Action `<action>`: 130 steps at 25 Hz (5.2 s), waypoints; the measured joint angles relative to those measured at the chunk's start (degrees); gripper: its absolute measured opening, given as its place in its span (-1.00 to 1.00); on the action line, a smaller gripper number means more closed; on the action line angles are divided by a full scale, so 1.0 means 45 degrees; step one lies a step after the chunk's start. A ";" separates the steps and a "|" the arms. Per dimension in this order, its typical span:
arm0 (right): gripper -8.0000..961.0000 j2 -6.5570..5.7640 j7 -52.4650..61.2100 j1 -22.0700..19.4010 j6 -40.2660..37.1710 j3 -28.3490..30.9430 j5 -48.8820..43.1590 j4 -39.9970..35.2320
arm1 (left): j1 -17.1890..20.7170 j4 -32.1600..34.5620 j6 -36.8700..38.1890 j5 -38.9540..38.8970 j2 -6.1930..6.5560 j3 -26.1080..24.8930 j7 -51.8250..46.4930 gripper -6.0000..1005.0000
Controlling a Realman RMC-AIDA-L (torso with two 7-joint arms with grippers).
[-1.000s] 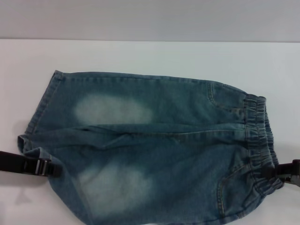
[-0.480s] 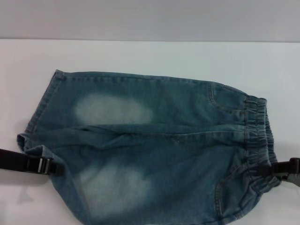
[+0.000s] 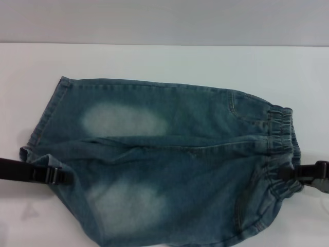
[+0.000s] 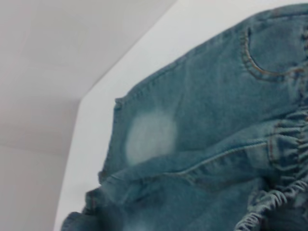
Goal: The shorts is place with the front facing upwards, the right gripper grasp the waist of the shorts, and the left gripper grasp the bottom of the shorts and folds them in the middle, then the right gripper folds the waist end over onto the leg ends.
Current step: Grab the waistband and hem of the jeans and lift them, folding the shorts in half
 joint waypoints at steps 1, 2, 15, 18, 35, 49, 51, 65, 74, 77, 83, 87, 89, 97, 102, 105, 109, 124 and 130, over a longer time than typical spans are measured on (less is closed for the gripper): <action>-0.96 -0.0001 -0.0016 0.0015 -0.0002 0.0004 0.0109 -0.0053 | 0.0007 0.0021 0.0118 -0.0005 0.0002 0.0020 0.0026 -0.82; -0.96 -0.0003 -0.0032 0.0020 -0.0009 0.0002 0.0198 -0.0077 | 0.0006 0.0047 0.0242 -0.0013 0.0001 0.0031 0.0051 -0.82; -0.96 -0.0016 -0.0713 0.0193 -0.0148 0.0503 0.1200 -0.0740 | -0.0101 0.0407 0.1625 -0.0080 -0.0012 -0.0046 0.0090 -0.82; -0.96 -0.0015 -0.1133 0.0247 -0.0195 0.0612 0.1835 -0.1253 | -0.0100 0.0460 0.2031 -0.0159 0.0001 -0.0078 0.0097 -0.82; -0.96 0.0065 -0.3434 0.0053 -0.0546 0.2174 0.5401 -0.4154 | -0.0086 0.2024 0.4850 -0.2316 0.0002 -0.1348 0.1296 -0.82; -0.96 0.0126 -0.4437 -0.0314 -0.0555 0.2927 0.6431 -0.5368 | -0.0106 0.2206 0.6005 -0.2980 0.0027 -0.1707 0.1440 -0.82; -0.96 0.0135 -0.4496 -0.0399 -0.0540 0.2964 0.6531 -0.5379 | -0.0100 0.2220 0.6096 -0.2984 0.0026 -0.1755 0.1440 -0.82; -0.96 0.0128 -0.4665 -0.0358 -0.0496 0.2798 0.6498 -0.5995 | -0.0148 0.2396 0.6457 -0.2984 0.0010 -0.1679 0.1440 -0.81; -0.96 0.0106 -0.4618 -0.0246 -0.0492 0.2800 0.6537 -0.6072 | -0.0166 0.2392 0.6456 -0.3127 0.0003 -0.1673 0.1607 -0.81; -0.96 0.0102 -0.4597 -0.0179 -0.0497 0.2857 0.6538 -0.6146 | -0.0167 0.2395 0.6455 -0.3228 -0.0006 -0.1673 0.1715 -0.81; -0.96 0.0101 -0.4598 0.0046 -0.0507 0.2914 0.6646 -0.6470 | -0.0310 0.2637 0.6517 -0.3634 0.0002 -0.1668 0.1973 -0.81; -0.96 0.0101 -0.4625 0.0166 -0.0542 0.2939 0.6909 -0.6660 | -0.0603 0.2944 0.6597 -0.3675 -0.0006 -0.1656 0.2077 -0.81; -0.96 0.0102 -0.4626 0.0196 -0.0564 0.2964 0.7105 -0.6699 | -0.0756 0.3106 0.6621 -0.3685 -0.0002 -0.1657 0.2120 -0.81; -0.96 0.0102 -0.4580 0.0193 -0.0724 0.3012 0.7841 -0.6909 | -0.1254 0.3678 0.6754 -0.3796 0.0020 -0.1701 0.2268 -0.82; -0.96 0.0102 -0.4540 0.0227 -0.1084 0.3117 0.7928 -0.7085 | -0.1428 0.3891 0.6840 -0.3803 0.0026 -0.1686 0.2293 -0.78; -0.96 0.0102 -0.4543 0.0257 -0.1320 0.3171 0.8054 -0.7171 | -0.1620 0.4161 0.6929 -0.3854 0.0022 -0.1675 0.2372 -0.76; -0.96 0.0102 -0.4614 0.0468 -0.1762 0.3281 0.8215 -0.7408 | -0.2053 0.4815 0.7081 -0.4089 0.0013 -0.1619 0.2608 -0.73; -0.75 -0.0172 -0.4953 0.1121 -0.5120 0.3532 0.8877 -0.7238 | -0.5294 1.0321 0.7813 -0.6008 0.0028 -0.3236 0.5412 -0.63; -0.41 -0.0207 -0.5578 0.1162 -0.5154 0.3490 0.8856 -0.7036 | -0.5451 1.0331 0.8040 -0.6194 0.0053 -0.3274 0.5666 -0.41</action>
